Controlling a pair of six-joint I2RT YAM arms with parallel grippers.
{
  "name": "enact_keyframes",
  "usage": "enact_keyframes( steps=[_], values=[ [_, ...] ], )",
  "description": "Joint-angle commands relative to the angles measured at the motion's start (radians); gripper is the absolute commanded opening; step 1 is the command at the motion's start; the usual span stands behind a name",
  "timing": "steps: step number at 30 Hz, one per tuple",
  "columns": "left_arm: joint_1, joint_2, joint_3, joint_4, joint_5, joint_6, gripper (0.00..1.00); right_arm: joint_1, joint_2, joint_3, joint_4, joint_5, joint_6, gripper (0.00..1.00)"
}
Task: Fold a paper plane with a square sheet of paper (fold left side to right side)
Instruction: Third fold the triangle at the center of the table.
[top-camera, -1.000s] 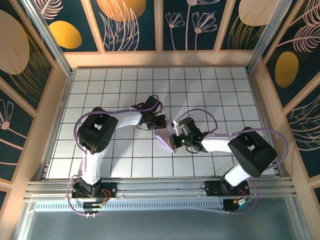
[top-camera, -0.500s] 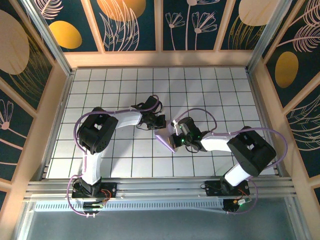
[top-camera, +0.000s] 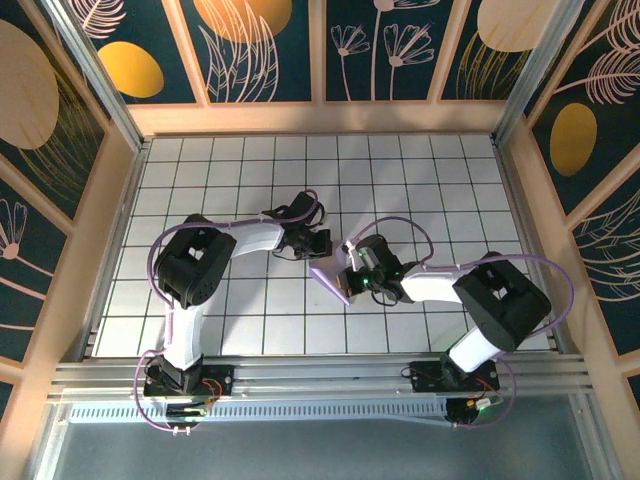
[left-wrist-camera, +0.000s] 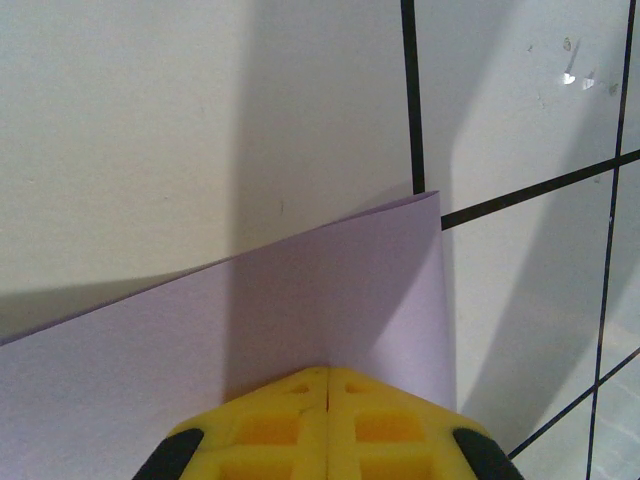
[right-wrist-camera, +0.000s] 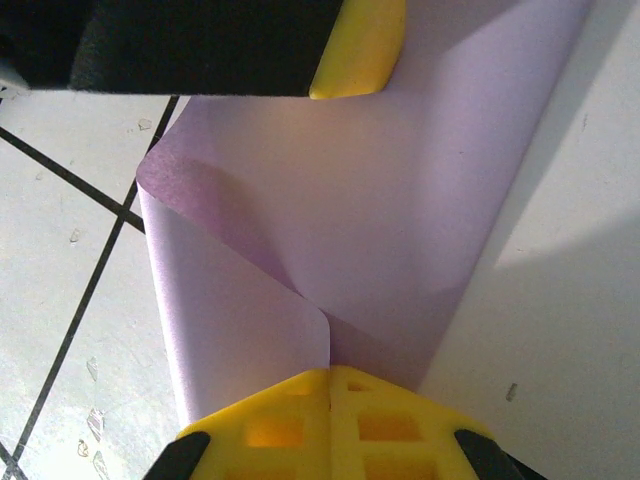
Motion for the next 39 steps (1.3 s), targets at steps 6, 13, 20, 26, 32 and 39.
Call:
enact_keyframes(
  steps=[6,13,20,26,32,39],
  values=[
    [-0.007,0.038,-0.002,-0.071,-0.038,0.014,0.06,-0.012,0.022,0.030,-0.009,0.015,0.005,0.00],
    [-0.008,0.032,-0.004,-0.065,-0.037,0.011,0.08,-0.012,0.041,0.028,-0.020,0.000,0.003,0.00],
    [-0.007,0.007,0.028,-0.070,-0.060,0.016,0.13,-0.012,0.052,-0.002,-0.029,-0.016,0.020,0.00],
    [0.012,-0.041,0.104,-0.116,-0.108,0.034,0.19,-0.012,0.064,-0.018,-0.035,-0.025,0.029,0.00],
    [0.025,-0.185,-0.001,-0.069,-0.156,0.012,0.13,-0.012,0.073,-0.011,-0.031,-0.032,0.035,0.00],
    [0.003,-0.375,-0.325,0.203,0.000,-0.095,0.06,-0.012,0.077,-0.008,-0.034,-0.030,0.035,0.00]
  ],
)
